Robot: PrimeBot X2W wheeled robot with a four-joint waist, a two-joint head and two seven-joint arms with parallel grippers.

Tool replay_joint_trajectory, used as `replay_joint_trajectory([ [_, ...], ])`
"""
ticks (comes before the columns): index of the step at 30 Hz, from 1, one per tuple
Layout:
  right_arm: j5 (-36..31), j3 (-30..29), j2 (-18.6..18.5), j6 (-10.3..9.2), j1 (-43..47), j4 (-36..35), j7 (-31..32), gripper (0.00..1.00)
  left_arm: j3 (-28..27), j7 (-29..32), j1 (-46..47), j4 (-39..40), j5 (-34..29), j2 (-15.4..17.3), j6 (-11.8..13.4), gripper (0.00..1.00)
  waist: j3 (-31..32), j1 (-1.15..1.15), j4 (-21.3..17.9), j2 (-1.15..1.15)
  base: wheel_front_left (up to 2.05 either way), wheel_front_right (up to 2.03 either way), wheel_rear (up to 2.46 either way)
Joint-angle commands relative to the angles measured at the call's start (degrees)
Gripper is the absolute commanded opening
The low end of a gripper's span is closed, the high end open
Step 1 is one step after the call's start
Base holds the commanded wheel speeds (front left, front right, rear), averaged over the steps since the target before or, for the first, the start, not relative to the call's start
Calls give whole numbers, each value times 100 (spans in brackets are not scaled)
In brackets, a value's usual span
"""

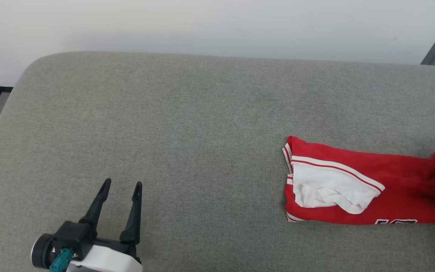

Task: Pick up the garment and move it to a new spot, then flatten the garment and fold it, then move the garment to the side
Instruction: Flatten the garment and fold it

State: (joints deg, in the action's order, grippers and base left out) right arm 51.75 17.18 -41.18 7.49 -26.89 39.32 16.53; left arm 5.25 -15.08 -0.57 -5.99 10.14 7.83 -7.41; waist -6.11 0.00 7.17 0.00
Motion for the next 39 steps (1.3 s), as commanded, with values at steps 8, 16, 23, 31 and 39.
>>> replay_joint_trajectory([
  [8,-627,275,666,0,456,-1902,889,0,127,-10,-70,79,228,-96,-10,100,51,0,217,0,0,0,0],
  [16,-1197,372,1317,0,513,-2638,1552,0,453,-10,119,25,578,-240,-10,100,-147,0,474,0,0,0,0],
  [23,-1498,330,1636,0,389,-2524,1704,0,564,-10,234,-30,682,-311,-10,100,-271,0,643,0,0,0,0],
  [31,-1770,254,1867,0,306,-1834,1455,0,753,-10,388,-8,801,-328,-10,100,-367,0,769,0,0,0,0],
  [39,-1591,365,2137,-1,143,-1516,842,100,631,-10,243,-48,933,-185,-10,100,-204,0,545,0,0,0,0],
])
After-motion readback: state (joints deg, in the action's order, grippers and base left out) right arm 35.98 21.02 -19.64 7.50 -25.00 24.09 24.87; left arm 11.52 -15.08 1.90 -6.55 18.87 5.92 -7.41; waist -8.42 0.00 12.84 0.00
